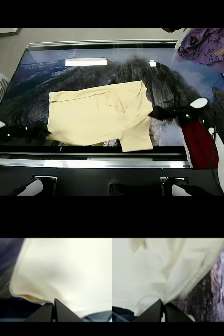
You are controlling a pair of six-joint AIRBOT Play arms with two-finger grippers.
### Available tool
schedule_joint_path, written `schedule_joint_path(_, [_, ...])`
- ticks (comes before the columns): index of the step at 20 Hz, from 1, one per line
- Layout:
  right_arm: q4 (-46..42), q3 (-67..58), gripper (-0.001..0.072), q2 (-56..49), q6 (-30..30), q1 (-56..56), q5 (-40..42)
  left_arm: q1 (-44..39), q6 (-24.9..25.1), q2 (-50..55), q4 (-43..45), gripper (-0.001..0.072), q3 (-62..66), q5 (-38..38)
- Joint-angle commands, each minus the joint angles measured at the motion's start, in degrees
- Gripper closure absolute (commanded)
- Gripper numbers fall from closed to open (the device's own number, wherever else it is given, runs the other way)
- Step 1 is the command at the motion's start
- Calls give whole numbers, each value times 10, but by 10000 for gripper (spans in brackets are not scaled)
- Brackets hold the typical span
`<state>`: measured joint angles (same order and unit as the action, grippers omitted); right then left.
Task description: Fold the clothes and pants, and hang the long-sleeved shirts on hangers.
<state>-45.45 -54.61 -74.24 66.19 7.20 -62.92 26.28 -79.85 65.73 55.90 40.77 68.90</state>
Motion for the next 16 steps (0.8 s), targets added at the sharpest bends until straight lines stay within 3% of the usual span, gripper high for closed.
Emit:
schedule_joint_path(1, [-60, -140, 691, 8, 54, -53, 69, -82, -47, 0, 13, 696, 170, -54])
schedule_joint_path(4, [-140, -339, 690, 8, 113, -68, 77, -126, -91, 0, 96, 697, 408, -73])
schedule_joint_path(6, [-150, -478, 690, 11, 120, -68, 63, -136, -92, 0, 111, 697, 561, -68])
schedule_joint_path(9, [-188, -644, 690, 46, 149, -68, 18, -137, -132, -18, 140, 696, 742, -55])
schedule_joint_path(11, [-201, -663, 690, 112, 159, -68, 7, -137, -165, -54, 175, 696, 793, -54])
schedule_joint_path(16, [-283, -662, 690, 256, 227, -68, -36, -137, -247, -180, 296, 696, 745, -19])
